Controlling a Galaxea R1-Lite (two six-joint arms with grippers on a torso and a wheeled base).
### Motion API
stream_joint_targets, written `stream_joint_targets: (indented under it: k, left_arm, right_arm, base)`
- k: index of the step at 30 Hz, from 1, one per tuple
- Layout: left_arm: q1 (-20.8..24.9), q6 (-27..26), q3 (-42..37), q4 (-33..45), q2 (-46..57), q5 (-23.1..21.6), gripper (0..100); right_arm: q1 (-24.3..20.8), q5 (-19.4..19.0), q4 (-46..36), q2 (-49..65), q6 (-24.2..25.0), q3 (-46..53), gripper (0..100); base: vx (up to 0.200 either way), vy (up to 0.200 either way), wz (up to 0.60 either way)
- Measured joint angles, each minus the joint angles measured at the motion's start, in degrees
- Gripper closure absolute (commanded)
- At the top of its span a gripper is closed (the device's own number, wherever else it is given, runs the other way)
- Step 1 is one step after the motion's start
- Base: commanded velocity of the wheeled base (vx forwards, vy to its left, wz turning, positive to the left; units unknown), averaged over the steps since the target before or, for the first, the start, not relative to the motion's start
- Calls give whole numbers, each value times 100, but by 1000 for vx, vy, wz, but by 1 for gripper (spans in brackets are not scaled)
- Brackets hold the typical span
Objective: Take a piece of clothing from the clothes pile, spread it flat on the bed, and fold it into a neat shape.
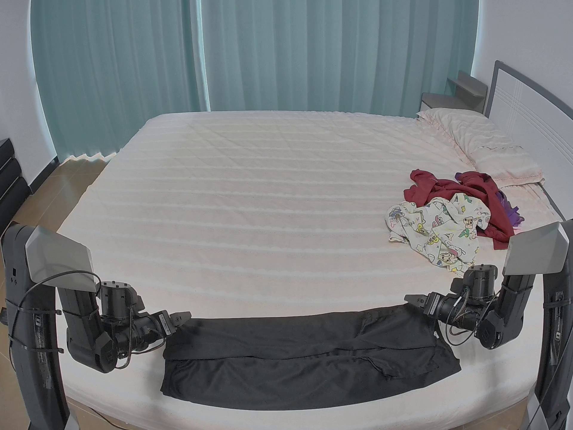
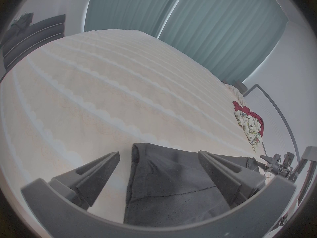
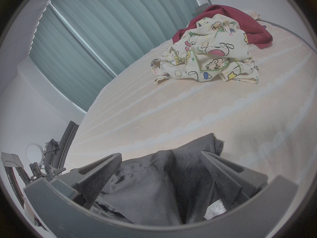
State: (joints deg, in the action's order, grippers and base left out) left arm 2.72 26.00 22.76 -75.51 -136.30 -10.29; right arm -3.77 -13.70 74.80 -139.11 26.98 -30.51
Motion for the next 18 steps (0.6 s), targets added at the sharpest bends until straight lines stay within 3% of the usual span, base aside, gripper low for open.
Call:
stream_joint_targets:
  k: [4,13,18]
  left_arm:
    - [63,-20,-55,-37,48,-2,0]
    - [80,11,-55,-37,74,22,0]
    - [96,5,-83,-34,72,20,0]
  right_arm:
    - [7,0,9,-11,4,-16,0]
    - [-20,0,27,24,12,12,0]
    - [-28,0,88,20,17,9,0]
  base:
    - [0,0,0]
    - [-200,0,0]
    - [0,0,0]
